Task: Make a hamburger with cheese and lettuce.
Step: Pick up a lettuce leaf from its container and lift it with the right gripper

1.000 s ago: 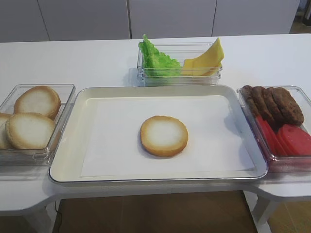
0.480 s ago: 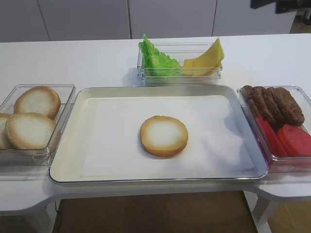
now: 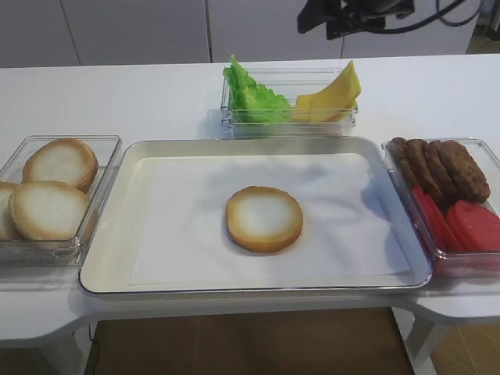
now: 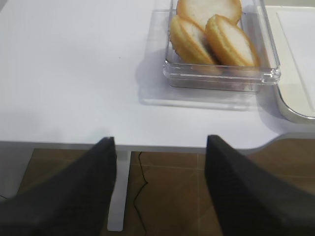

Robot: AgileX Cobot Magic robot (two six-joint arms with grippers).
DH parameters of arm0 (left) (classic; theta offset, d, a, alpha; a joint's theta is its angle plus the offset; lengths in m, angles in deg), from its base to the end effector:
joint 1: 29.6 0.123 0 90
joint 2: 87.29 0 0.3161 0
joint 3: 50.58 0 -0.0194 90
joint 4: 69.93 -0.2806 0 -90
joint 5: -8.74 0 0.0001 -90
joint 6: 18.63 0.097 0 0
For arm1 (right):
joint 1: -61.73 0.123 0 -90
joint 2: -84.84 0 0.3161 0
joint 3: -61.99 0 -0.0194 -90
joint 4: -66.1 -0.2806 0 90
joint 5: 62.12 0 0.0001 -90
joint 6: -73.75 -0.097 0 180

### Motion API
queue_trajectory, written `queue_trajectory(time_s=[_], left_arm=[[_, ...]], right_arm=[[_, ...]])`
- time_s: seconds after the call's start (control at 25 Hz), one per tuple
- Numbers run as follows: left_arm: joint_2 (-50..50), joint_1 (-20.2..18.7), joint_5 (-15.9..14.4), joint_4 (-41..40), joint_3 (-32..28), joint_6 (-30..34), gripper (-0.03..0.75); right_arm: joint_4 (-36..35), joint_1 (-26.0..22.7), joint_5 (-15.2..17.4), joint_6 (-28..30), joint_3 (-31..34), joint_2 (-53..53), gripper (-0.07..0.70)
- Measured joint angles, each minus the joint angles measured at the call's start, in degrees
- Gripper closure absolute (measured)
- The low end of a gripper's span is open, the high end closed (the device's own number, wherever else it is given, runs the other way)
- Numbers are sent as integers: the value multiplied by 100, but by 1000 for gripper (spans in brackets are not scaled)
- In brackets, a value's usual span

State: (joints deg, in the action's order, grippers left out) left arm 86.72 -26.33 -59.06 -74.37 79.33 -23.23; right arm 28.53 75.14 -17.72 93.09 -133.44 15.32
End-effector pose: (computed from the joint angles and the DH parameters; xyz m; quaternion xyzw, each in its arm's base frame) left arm -0.0124 0.0063 0.2747 -0.0645 0.8794 0.0331 0.4705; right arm 0.4340 0.1461 0.3540 -0.1182 0.8909 0.2737 0.3427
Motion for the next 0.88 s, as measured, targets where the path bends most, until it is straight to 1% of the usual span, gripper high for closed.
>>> queue_trajectory(time_s=[0.16,0.28,0.56,0.72,0.88], left_arm=[[0,0,0,0,0,0,288],[0,0,0,0,0,0,288],[0,0,0,0,0,0,288],[0,0,0,0,0,0,288],[0,0,0,0,0,0,288]], right_arm=[[-724,0,121,445,-602,741,252],[-1003,0,181,670,-955,1196,252],[-1121,92,347,848,-1621,1831,252],[-1136,291,360,915,-1856,1996,252],[-1124,449,283,923,-1967,2086,253]])
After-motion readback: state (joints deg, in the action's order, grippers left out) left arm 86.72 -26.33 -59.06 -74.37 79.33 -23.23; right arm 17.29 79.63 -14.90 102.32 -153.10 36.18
